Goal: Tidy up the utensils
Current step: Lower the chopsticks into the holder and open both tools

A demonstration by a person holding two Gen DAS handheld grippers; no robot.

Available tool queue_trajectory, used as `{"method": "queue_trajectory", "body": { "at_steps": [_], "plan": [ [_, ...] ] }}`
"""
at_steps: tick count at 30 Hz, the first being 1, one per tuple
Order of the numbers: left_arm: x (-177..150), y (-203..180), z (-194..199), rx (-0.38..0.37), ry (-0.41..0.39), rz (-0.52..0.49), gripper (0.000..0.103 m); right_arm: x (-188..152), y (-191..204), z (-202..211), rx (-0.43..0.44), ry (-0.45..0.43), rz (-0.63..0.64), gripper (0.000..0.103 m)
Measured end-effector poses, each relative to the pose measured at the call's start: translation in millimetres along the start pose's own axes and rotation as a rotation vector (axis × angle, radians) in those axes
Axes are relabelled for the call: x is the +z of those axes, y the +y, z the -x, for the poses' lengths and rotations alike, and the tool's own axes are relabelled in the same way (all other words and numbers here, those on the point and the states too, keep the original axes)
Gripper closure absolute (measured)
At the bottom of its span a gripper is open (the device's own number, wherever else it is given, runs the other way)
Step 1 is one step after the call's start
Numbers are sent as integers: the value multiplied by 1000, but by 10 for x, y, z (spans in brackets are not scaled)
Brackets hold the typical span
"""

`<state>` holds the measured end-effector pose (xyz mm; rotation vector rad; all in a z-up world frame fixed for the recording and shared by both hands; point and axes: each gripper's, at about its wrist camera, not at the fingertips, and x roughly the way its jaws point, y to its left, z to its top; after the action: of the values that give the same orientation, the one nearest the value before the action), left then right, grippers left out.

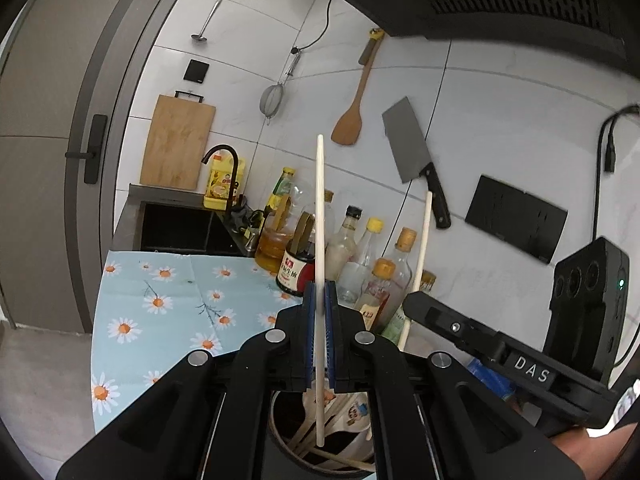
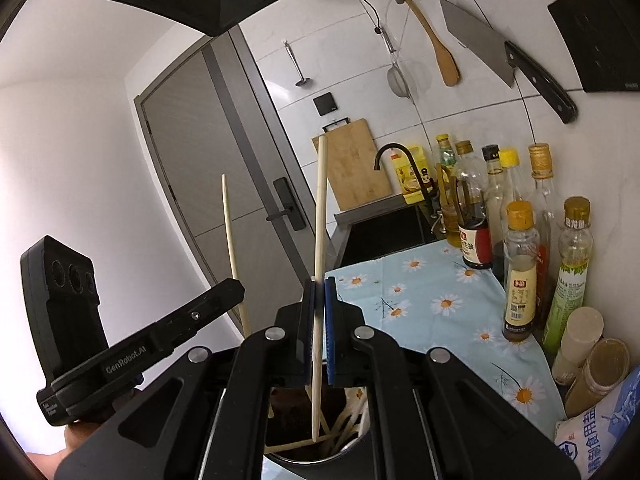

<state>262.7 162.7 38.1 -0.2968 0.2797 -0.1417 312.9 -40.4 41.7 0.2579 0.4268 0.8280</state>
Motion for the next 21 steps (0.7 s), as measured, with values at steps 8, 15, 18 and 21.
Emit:
{"method": "queue_trajectory", "body": {
  "at_steps": [8, 15, 18, 21],
  "plan": [
    [-170, 30, -52, 32, 38, -20, 99, -176, 0, -57, -12, 23, 14, 97],
    [-245, 6, -31, 38, 81, -29, 98, -202, 7, 1, -11, 32, 2, 84],
    [-246, 10, -2, 39, 88, -21, 98, -190, 18, 52, -11, 29, 0, 84],
    [-243, 7, 36, 46, 91, -21, 98, -179, 36, 112, -12, 26, 2, 84]
  ]
}}
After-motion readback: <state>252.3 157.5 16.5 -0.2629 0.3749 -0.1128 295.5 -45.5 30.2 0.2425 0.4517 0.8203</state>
